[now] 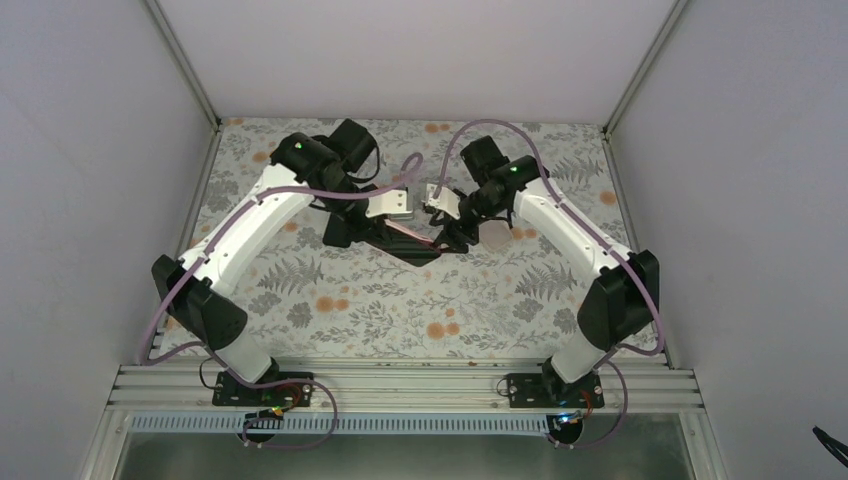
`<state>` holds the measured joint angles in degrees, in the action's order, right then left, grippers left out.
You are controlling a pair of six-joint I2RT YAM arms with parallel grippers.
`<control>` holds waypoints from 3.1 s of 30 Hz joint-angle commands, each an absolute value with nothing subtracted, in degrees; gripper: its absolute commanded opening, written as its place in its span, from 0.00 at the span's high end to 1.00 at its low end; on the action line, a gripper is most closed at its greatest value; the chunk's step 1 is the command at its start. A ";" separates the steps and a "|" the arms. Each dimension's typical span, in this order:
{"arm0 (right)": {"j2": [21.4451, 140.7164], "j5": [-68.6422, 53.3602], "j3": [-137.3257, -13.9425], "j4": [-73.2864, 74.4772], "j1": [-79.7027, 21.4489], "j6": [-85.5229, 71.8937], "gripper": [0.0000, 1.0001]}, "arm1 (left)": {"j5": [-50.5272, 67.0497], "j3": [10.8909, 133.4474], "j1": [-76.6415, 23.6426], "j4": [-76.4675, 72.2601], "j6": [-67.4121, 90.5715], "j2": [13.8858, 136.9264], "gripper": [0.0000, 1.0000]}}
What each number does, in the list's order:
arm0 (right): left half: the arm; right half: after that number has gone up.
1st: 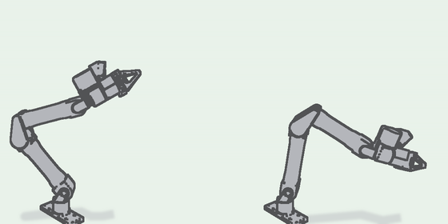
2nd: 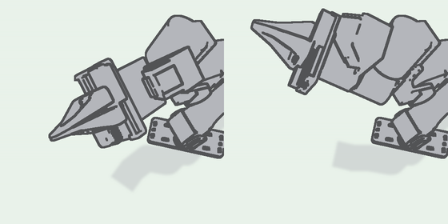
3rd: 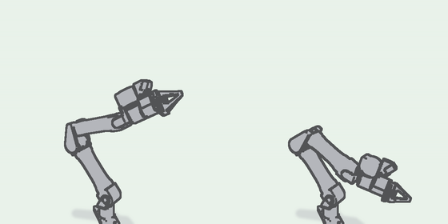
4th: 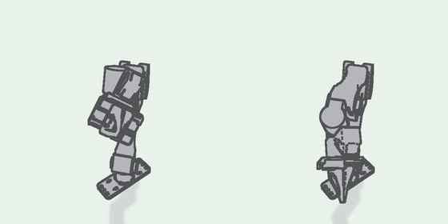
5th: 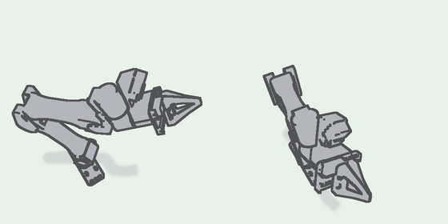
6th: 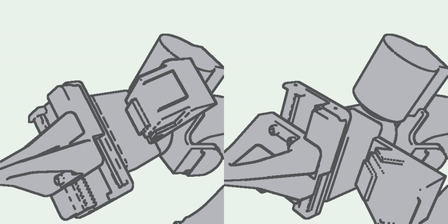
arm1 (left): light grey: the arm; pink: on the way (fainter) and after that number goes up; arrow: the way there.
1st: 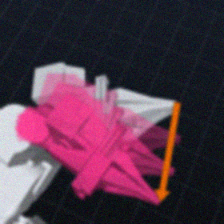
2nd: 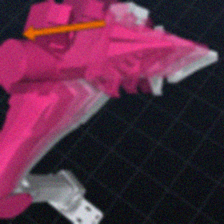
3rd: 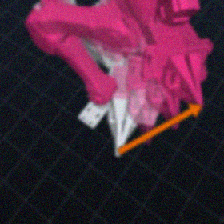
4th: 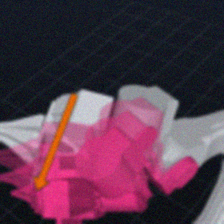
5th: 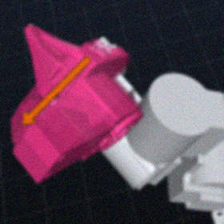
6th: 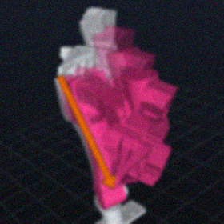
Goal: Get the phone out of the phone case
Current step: Remove the phone case from the phone.
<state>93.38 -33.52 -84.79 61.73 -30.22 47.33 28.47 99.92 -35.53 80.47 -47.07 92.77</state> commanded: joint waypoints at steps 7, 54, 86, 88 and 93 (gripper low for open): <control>94.88 -62.12 -95.25 68.78 -35.80 56.73 0.35 | 43.94 110.27 -33.15 70.13 -49.16 96.18 0.98; 90.03 -45.58 -91.31 37.08 -18.33 10.70 0.97 | -12.96 72.00 -32.91 20.21 -43.54 74.27 0.00; 96.64 -24.04 -93.96 16.91 -22.30 -16.33 0.97 | -3.86 84.30 -41.53 2.43 -32.61 95.07 0.00; 96.30 -23.97 -93.60 16.51 -22.32 -16.28 0.97 | -4.62 83.98 -41.41 1.77 -32.80 95.23 0.00; 95.78 -23.92 -93.33 16.08 -22.50 -16.73 0.97 | -8.08 83.30 -41.25 -0.78 -33.20 96.83 0.00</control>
<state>99.15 -23.49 -92.27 21.37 -21.85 -16.27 -4.73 84.01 -41.58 3.22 -33.63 95.39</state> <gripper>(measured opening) 0.061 0.998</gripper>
